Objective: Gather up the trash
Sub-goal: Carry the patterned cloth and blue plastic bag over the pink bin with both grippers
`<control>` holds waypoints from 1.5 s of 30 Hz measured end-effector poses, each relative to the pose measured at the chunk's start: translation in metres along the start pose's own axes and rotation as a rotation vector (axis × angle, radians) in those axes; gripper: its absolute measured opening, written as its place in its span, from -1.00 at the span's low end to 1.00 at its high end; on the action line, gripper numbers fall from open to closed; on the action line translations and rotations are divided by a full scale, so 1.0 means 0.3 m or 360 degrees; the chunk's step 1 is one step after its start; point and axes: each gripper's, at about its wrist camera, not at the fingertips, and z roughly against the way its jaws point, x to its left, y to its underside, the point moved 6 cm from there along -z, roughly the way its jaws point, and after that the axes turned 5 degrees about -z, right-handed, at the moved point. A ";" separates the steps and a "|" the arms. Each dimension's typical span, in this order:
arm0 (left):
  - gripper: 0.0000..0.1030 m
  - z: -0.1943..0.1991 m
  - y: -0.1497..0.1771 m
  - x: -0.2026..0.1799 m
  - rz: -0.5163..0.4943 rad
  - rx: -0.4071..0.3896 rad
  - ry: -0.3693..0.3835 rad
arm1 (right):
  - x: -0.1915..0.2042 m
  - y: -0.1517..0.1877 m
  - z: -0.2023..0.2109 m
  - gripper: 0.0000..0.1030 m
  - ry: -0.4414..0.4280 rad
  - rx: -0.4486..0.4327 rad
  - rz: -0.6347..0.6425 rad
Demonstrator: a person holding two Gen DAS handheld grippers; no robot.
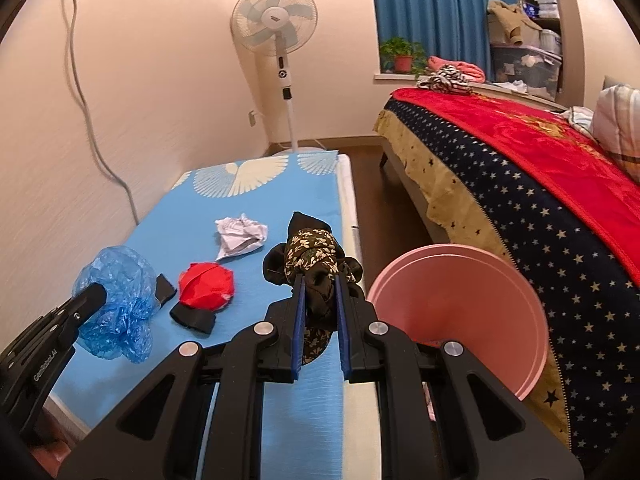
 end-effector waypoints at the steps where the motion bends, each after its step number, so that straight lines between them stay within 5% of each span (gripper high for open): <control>1: -0.97 -0.002 -0.002 -0.012 -0.0006 -0.0006 0.0009 | -0.012 -0.003 0.005 -0.72 0.0018 -0.0011 -0.0005; 45: -0.97 -0.180 0.013 -0.314 -0.0165 0.0022 0.0175 | -0.359 -0.081 0.031 -0.72 0.0315 -0.0143 -0.0243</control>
